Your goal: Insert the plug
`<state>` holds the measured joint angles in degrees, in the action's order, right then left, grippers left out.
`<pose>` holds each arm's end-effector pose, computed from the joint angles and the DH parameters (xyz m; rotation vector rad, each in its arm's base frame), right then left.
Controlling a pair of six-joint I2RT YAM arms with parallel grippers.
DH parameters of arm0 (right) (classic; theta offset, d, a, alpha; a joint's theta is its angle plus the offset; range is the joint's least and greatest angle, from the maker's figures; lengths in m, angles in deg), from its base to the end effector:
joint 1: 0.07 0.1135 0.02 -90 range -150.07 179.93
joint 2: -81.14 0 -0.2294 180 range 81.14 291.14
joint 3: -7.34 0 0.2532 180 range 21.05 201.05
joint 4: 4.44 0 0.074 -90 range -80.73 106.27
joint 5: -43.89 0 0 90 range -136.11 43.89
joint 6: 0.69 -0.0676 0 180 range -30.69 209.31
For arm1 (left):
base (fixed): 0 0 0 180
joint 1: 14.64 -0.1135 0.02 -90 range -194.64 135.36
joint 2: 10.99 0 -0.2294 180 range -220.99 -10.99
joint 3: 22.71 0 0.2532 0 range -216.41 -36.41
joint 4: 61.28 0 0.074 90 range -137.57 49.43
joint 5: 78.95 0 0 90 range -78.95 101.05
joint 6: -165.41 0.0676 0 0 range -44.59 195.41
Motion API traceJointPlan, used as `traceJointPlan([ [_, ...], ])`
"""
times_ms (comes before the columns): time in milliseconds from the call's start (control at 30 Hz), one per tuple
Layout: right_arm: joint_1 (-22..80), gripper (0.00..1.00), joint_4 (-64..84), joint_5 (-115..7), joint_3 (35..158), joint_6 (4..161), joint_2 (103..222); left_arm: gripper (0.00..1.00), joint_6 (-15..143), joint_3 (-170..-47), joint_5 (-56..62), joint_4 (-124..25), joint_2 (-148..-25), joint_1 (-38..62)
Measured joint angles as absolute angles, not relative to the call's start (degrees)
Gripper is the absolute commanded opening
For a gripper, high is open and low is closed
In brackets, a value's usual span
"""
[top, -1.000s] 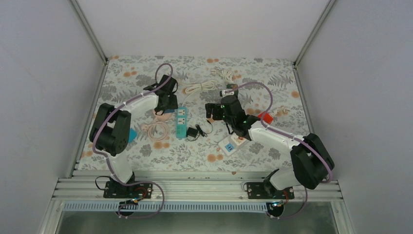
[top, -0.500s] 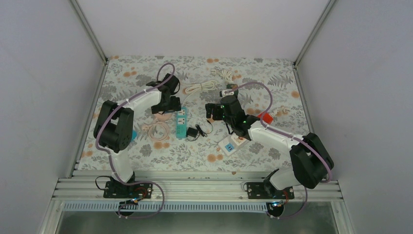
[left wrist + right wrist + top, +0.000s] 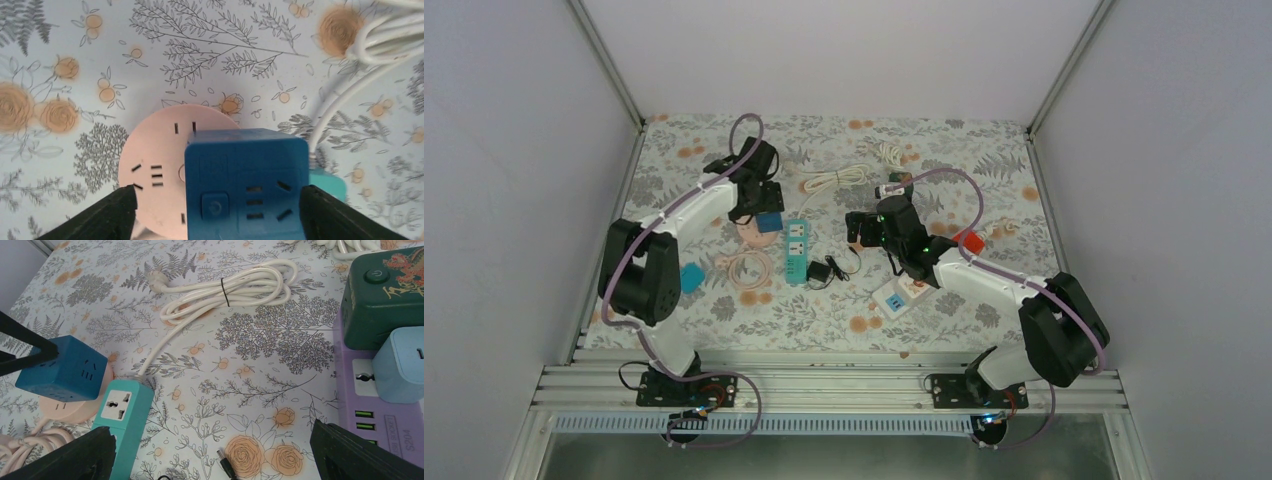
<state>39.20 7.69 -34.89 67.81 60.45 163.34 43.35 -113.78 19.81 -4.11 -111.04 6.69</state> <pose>0.2720 0.2054 0.1689 -0.0842 2.1862 0.4748 0.3457 -0.1239 0.1711 -0.2961 2.6856 -0.0714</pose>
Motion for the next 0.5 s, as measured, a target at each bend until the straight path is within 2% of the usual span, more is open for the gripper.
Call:
traceJointPlan([
  [133,39.2,1.0,7.69,-34.87,67.81,60.45,163.34,0.57,43.75,-114.96,18.28,-5.97,-113.88,5.99],
  [267,39.2,1.0,7.69,-34.87,67.81,60.45,163.34,0.47,44.16,-116.22,18.12,-7.21,-115.28,6.05],
  [400,39.2,1.0,7.67,-34.87,67.81,60.45,163.4,0.45,43.7,-115.72,18.39,-8.06,-115.17,6.01],
  [500,39.2,1.0,7.67,-34.89,67.81,60.45,163.73,0.47,43.31,-114.19,18.41,-9.53,-114.25,6.03],
])
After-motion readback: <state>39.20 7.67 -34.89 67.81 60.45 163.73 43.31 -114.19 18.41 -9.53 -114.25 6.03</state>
